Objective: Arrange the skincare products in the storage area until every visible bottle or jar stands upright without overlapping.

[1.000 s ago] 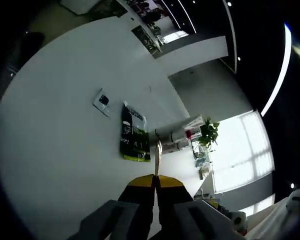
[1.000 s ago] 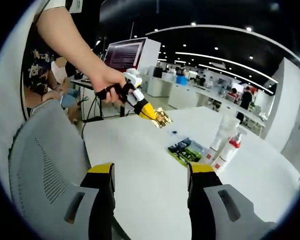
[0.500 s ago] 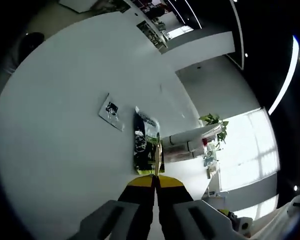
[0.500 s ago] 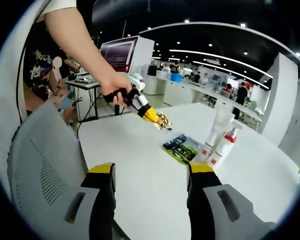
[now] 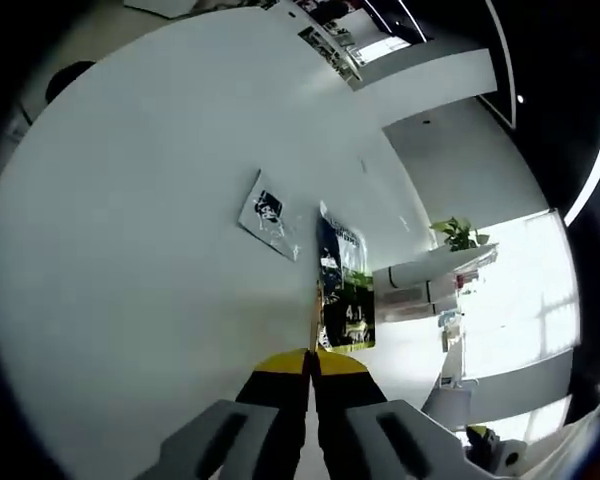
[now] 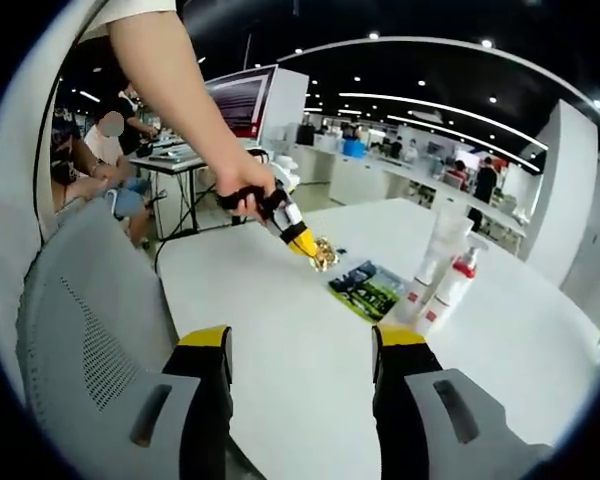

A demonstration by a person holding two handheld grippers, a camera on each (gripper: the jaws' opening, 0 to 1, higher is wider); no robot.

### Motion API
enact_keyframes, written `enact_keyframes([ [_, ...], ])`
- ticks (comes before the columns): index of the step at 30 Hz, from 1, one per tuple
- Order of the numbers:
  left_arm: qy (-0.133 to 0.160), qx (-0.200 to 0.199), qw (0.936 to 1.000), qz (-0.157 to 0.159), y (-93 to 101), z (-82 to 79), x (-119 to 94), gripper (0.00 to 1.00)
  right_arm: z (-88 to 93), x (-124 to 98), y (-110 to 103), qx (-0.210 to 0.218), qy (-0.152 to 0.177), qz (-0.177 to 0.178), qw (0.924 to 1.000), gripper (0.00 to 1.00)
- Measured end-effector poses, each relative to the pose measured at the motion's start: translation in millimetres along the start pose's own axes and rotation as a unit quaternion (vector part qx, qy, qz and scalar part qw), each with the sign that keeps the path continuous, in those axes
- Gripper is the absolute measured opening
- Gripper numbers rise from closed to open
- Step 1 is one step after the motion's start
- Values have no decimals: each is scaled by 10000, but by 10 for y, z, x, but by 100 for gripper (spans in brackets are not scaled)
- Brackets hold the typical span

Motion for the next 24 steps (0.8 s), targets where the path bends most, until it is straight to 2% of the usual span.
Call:
enact_keyframes([
  [6, 2, -100, 9998, -197, -27, -27, 66, 2, 10, 3, 5, 46, -43, -21, 10000, 54],
  [9, -75, -156, 9997, -155, -7, -1, 116, 3, 17, 3, 11, 53, -73, -16, 10000, 54],
  [14, -154, -20, 9996, -244, 86, 103, 151, 4, 20, 3, 15, 93, -85, -23, 9999, 54],
  [18, -231, 193, 9988, -394, 53, 83, 160, 9, 11, 4, 14, 133, -54, -23, 9999, 54],
  [24, -297, 359, 9977, -483, 83, 81, 142, 9, 13, 3, 20, 136, -59, -3, 9999, 54],
])
Point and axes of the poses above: the point that each gripper's makers call its tool centre point, and the gripper's own axes: x roughly forward along the fingers, y roughly to its right, z roughly out of its underside, the point moved 6 cm from there along -x, roughly backward along the fingers, and after that the axes turned 13 degrees about y, right-handed, at the moved point
